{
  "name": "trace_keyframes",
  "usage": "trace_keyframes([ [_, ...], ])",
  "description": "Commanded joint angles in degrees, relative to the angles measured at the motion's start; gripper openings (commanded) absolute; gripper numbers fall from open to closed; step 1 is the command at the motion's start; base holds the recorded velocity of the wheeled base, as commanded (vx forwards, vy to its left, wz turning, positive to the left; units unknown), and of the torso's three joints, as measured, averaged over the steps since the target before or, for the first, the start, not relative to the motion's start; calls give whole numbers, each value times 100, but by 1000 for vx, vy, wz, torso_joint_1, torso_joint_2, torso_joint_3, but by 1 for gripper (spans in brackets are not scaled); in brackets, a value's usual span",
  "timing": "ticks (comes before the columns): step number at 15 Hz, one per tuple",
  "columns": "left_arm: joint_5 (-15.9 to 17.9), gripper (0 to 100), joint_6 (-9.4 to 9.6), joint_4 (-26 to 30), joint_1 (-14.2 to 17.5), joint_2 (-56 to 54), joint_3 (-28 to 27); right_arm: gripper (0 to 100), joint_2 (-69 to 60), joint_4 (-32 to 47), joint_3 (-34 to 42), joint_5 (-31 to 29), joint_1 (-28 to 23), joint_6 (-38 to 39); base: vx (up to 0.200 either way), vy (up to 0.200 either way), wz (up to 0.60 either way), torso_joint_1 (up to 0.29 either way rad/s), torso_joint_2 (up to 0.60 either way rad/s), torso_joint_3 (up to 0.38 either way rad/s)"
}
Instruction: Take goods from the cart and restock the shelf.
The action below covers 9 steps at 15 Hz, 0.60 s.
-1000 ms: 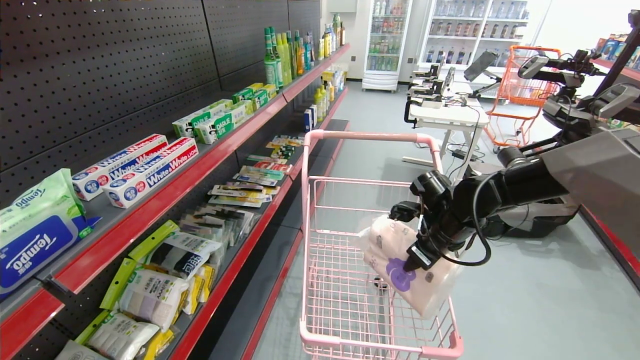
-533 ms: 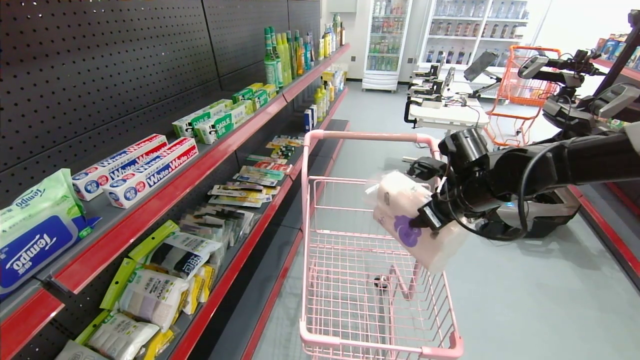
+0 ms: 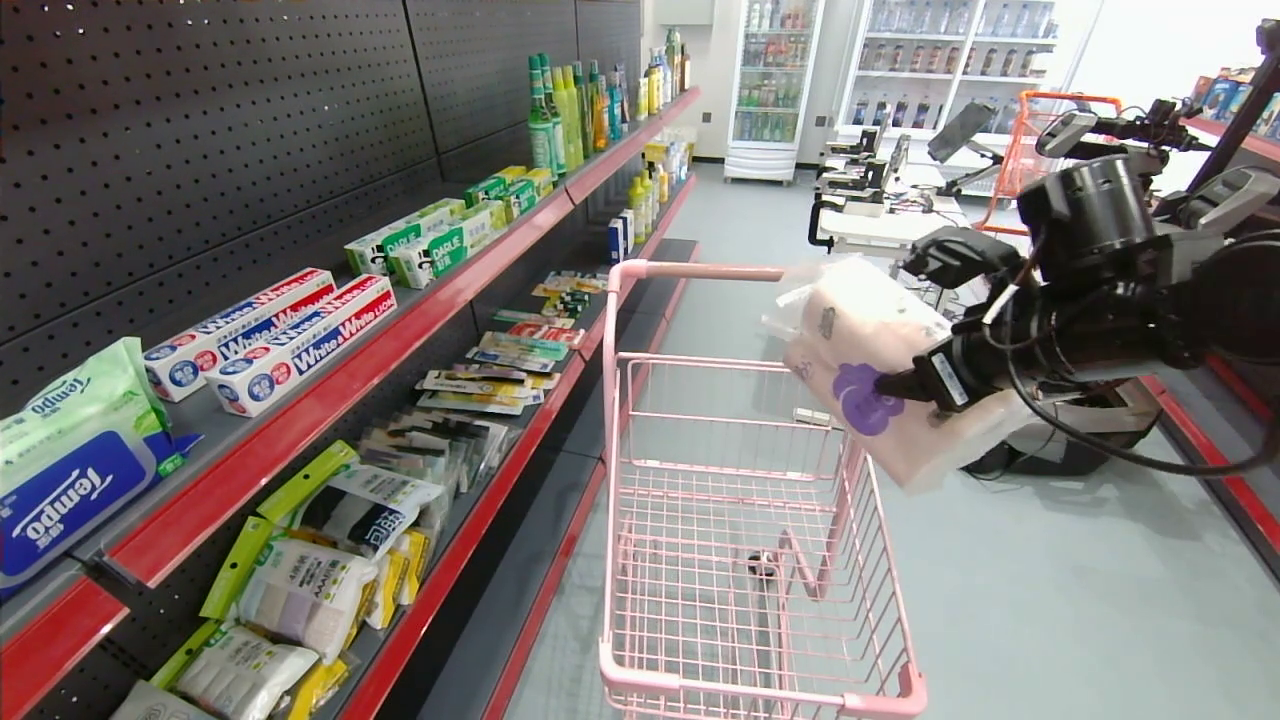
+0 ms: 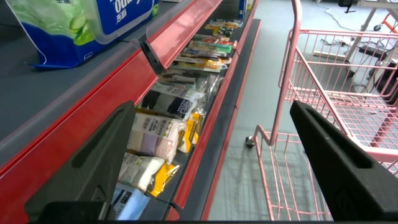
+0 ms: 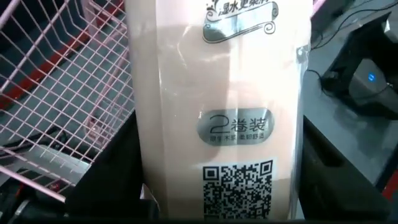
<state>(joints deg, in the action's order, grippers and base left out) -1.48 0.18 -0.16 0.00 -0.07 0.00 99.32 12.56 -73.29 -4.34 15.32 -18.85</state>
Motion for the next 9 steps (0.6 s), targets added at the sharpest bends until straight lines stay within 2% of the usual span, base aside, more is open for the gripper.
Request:
trace_keyframes([
  [1,-2,100,-1,-2,0,7,0,0,-1151,-227,728,-23,23,-14,0,0,0,0,0,0],
  [3,-2,100,-1,-2,0,7,0,0,-1837,-913,1344,-129,-29,-14,0,0,0,0,0,0],
  [4,-2,100,-1,-2,0,7,0,0,-2241,-1300,1704,-383,-65,-23,0,0,0,0,0,0],
  [6,-2,100,-1,-2,0,7,0,0,-2936,-1853,2231,-691,-451,-49,0,0,0,0,0,0],
  [7,-2,100,-1,-2,0,7,0,0,-3296,-1880,2407,-682,-689,-93,0,0,0,0,0,0],
  [9,-2,100,-1,-2,0,7,0,0,-3981,-1888,2794,-682,-812,-58,0,0,0,0,0,0],
])
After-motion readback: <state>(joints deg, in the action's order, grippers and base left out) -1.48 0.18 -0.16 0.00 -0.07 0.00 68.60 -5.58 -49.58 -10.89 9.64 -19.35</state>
